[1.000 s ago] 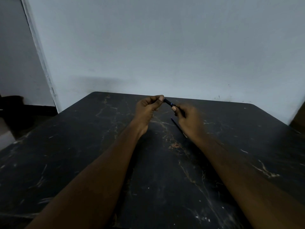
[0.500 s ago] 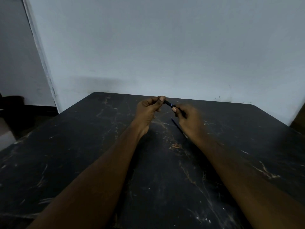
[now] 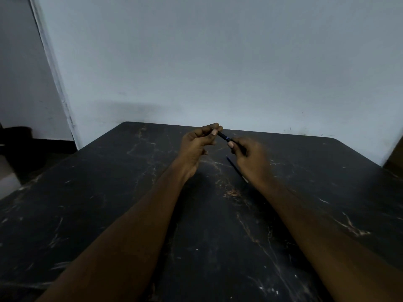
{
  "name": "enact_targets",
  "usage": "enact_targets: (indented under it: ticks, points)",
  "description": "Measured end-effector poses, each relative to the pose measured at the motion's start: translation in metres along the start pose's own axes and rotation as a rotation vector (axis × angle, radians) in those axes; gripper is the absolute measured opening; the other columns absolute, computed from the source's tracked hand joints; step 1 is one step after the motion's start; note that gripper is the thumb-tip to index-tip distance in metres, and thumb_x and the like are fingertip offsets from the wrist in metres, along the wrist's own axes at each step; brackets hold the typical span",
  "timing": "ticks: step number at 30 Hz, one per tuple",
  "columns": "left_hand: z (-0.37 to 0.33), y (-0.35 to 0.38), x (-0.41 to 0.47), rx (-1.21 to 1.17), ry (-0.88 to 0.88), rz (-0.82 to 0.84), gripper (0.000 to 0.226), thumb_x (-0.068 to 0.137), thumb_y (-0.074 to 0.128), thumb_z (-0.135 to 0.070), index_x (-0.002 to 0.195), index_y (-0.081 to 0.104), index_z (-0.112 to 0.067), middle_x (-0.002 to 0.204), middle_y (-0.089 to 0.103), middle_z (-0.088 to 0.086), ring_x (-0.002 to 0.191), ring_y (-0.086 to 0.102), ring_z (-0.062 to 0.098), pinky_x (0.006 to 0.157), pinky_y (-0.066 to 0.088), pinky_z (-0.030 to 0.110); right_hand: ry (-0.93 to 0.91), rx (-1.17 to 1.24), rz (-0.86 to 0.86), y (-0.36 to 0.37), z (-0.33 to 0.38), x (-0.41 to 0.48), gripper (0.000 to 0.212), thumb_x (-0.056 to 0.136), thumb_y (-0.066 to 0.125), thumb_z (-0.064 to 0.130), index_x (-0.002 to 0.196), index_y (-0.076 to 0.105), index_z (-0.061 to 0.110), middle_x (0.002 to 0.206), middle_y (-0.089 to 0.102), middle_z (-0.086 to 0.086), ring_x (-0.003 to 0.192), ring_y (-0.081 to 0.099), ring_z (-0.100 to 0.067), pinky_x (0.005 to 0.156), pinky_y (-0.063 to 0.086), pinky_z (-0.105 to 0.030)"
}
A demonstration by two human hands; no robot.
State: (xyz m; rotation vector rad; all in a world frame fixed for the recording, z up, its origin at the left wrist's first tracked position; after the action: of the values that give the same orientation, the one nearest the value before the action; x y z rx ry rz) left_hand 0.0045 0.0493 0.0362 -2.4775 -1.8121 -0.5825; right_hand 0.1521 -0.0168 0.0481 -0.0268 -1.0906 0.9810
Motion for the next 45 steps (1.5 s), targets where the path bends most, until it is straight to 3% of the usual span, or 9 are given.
enact_targets:
  ticks: [8,15,21,28,31,34,39,43,45]
  points:
    - [0.003,-0.008,0.000,0.082,0.004,-0.147,0.020,0.084,0.073,-0.037,0.094,0.075,-0.019,0.080,0.070,-0.006,0.065,0.056,0.006,0.057,0.038,0.025,-0.027,-0.035,0.009,0.000,0.004,0.000,0.022,0.096,0.058,0.025,0.098,0.071,0.007,0.079,0.066,-0.008,0.069,0.058,-0.021,0.060,0.043,-0.033]
    - [0.002,-0.008,0.000,0.085,0.011,-0.137,0.026,0.083,0.071,-0.045,0.087,0.074,-0.019,0.081,0.072,-0.008,0.061,0.055,0.004,0.056,0.039,0.024,-0.066,-0.059,0.002,0.001,0.008,0.000,0.021,0.095,0.059,0.023,0.101,0.070,0.007,0.083,0.067,-0.008,0.073,0.058,-0.021,0.063,0.046,-0.035]
    - [0.002,-0.007,-0.002,0.068,0.008,-0.141,0.028,0.083,0.072,-0.047,0.084,0.071,-0.019,0.095,0.076,0.003,0.065,0.053,0.008,0.058,0.039,0.027,-0.055,-0.084,-0.007,0.001,0.005,0.001,0.019,0.092,0.062,0.025,0.097,0.070,0.009,0.084,0.066,-0.005,0.076,0.057,-0.017,0.065,0.048,-0.034]
    - [0.001,-0.014,0.000,0.007,-0.042,-0.217,0.027,0.084,0.071,-0.044,0.081,0.069,-0.018,0.095,0.076,0.002,0.057,0.050,0.007,0.048,0.036,0.021,-0.008,-0.090,-0.012,0.001,-0.001,0.000,0.014,0.085,0.071,0.023,0.096,0.071,0.013,0.089,0.066,0.000,0.080,0.057,-0.012,0.064,0.043,-0.023]
    - [0.000,-0.016,0.000,0.023,-0.026,-0.243,0.025,0.086,0.071,-0.039,0.081,0.069,-0.015,0.093,0.075,0.005,0.055,0.051,0.007,0.042,0.036,0.016,-0.037,-0.072,-0.009,0.001,0.000,0.000,0.018,0.088,0.068,0.021,0.104,0.070,0.015,0.097,0.068,0.000,0.085,0.056,-0.011,0.069,0.045,-0.024]
    - [-0.003,-0.015,-0.001,0.062,0.025,-0.244,0.022,0.087,0.071,-0.034,0.082,0.068,-0.012,0.086,0.073,0.003,0.051,0.056,-0.006,0.041,0.039,0.011,-0.071,-0.054,0.044,0.006,0.002,0.000,0.025,0.092,0.062,0.021,0.116,0.066,0.020,0.104,0.067,0.002,0.090,0.056,-0.009,0.073,0.046,-0.025]
    - [-0.005,-0.021,-0.002,0.033,0.031,-0.322,0.031,0.088,0.070,-0.029,0.095,0.070,0.001,0.082,0.071,0.001,0.047,0.055,-0.007,0.041,0.038,0.011,-0.040,-0.049,0.057,0.009,-0.001,-0.001,0.019,0.092,0.058,0.024,0.110,0.066,0.025,0.095,0.061,0.010,0.085,0.050,0.010,0.064,0.034,-0.012]
    - [-0.007,-0.035,-0.002,0.029,0.020,-0.438,0.023,0.087,0.071,-0.033,0.081,0.071,-0.010,0.076,0.071,-0.004,0.047,0.052,-0.003,0.041,0.037,0.011,-0.007,-0.053,0.023,0.002,-0.002,-0.003,0.017,0.090,0.057,0.026,0.105,0.066,0.024,0.095,0.063,0.008,0.080,0.054,0.001,0.062,0.045,-0.023]
    - [-0.008,-0.042,-0.003,0.046,0.022,-0.484,0.025,0.087,0.071,-0.034,0.079,0.072,-0.010,0.078,0.073,-0.001,0.057,0.054,0.005,0.048,0.042,0.015,0.018,-0.069,0.011,-0.001,-0.004,-0.004,0.016,0.090,0.056,0.027,0.104,0.065,0.024,0.093,0.062,0.010,0.077,0.054,0.000,0.063,0.047,-0.028]
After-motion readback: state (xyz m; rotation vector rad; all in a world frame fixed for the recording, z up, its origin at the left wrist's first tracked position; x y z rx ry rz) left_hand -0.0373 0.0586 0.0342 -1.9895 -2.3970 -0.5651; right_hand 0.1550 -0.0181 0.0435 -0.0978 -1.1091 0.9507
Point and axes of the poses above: each hand's wrist, its own x-axis towards the middle knuckle, its own y-axis out of the palm, z = x × y, the point moved 6 cm from there along x, towards the middle knuckle
